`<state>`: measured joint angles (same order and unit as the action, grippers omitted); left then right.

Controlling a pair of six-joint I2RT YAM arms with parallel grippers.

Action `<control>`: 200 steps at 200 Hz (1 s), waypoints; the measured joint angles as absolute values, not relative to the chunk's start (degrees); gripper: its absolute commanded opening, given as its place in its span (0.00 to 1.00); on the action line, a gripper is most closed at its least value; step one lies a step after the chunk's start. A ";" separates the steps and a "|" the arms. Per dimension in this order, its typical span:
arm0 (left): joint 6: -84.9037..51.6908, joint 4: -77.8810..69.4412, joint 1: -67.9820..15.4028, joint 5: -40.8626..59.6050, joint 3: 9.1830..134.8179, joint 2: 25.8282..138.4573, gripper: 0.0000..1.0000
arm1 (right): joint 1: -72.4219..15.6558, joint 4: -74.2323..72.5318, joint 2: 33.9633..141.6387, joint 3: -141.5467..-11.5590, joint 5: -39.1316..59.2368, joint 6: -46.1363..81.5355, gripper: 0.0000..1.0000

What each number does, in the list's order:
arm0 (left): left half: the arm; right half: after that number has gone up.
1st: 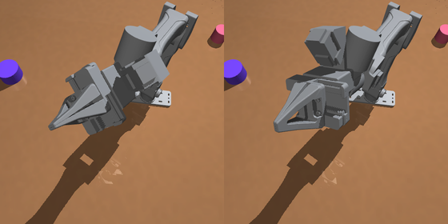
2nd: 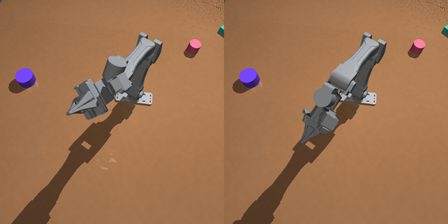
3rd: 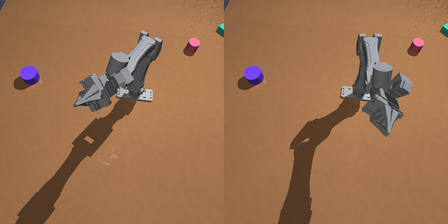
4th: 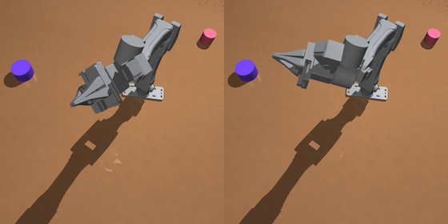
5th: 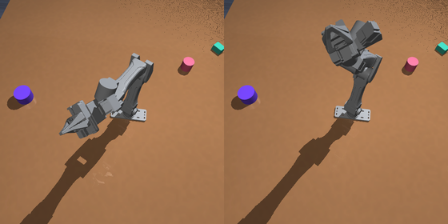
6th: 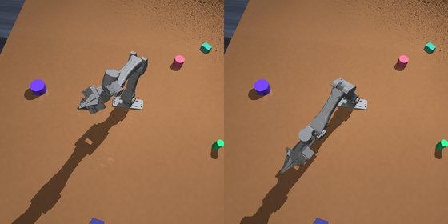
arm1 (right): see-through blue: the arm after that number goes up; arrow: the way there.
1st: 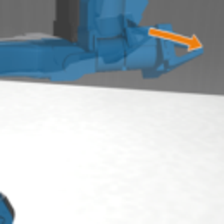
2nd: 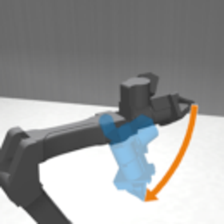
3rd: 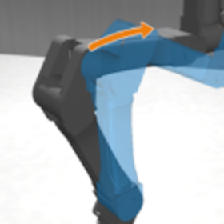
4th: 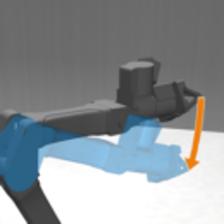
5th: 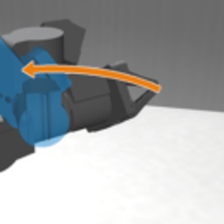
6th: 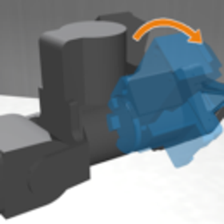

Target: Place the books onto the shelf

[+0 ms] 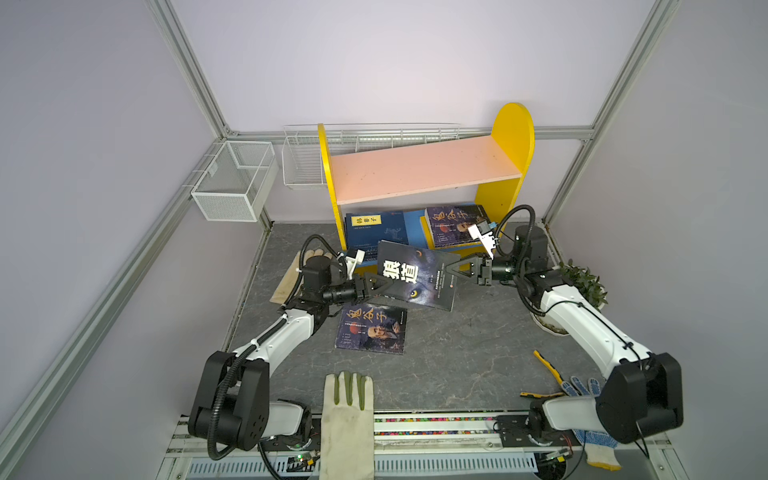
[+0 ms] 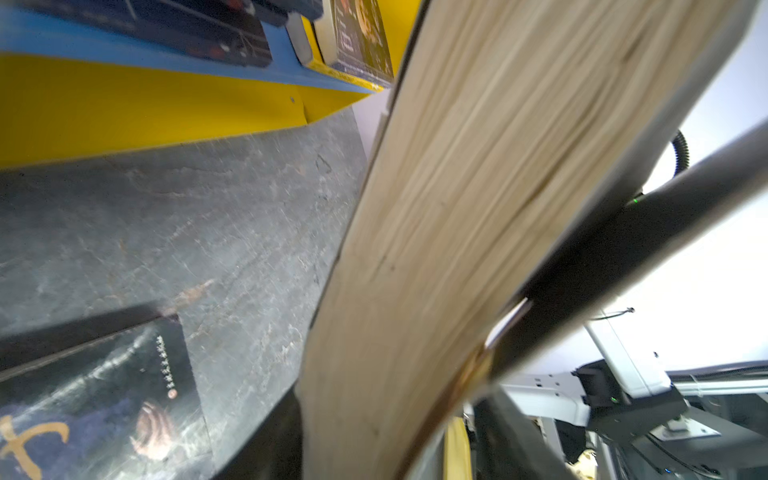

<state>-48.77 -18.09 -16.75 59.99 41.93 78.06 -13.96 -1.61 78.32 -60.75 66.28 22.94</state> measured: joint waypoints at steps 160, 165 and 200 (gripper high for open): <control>-41.08 -9.04 -29.17 40.25 64.05 82.48 0.00 | 1.41 6.09 71.07 -60.20 20.36 28.32 0.53; -41.04 -9.13 -29.61 38.96 64.71 83.35 0.00 | 1.50 6.48 70.85 -60.14 19.79 28.29 0.53; -41.80 -10.94 -32.21 31.14 67.81 88.79 0.00 | 1.52 9.15 70.67 -59.35 17.34 28.05 0.53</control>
<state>-41.80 -10.94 -32.21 31.14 67.81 88.79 1.52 9.15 70.67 -59.35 17.34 28.05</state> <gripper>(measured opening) 0.117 0.530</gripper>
